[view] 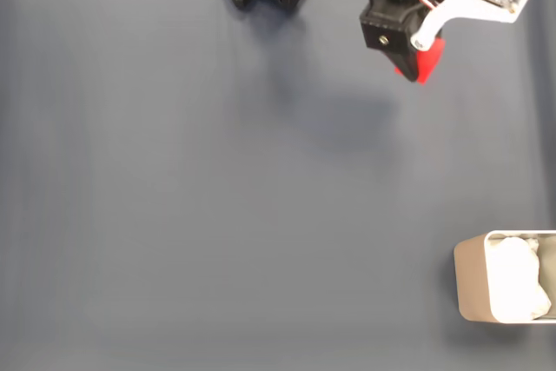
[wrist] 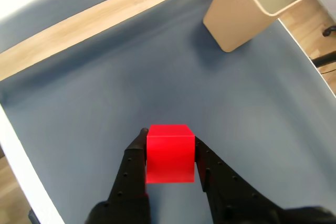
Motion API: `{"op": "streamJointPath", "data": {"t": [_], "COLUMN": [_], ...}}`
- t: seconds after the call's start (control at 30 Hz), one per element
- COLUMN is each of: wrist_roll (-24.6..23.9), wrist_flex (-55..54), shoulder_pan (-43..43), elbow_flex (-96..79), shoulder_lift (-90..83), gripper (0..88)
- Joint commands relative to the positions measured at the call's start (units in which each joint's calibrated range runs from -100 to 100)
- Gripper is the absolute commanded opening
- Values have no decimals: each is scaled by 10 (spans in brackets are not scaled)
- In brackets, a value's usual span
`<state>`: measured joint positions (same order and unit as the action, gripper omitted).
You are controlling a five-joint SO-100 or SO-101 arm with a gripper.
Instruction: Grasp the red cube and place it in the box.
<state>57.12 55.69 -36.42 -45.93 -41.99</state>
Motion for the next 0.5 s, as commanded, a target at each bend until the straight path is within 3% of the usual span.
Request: {"op": "streamJointPath", "data": {"t": [0.0,0.47], "wrist_roll": [-6,-20], "wrist_flex": [-15,-18], "shoulder_pan": [24,87], "elbow_flex": [72,308], "shoulder_lift": [35,213], "gripper": [14,13]}}
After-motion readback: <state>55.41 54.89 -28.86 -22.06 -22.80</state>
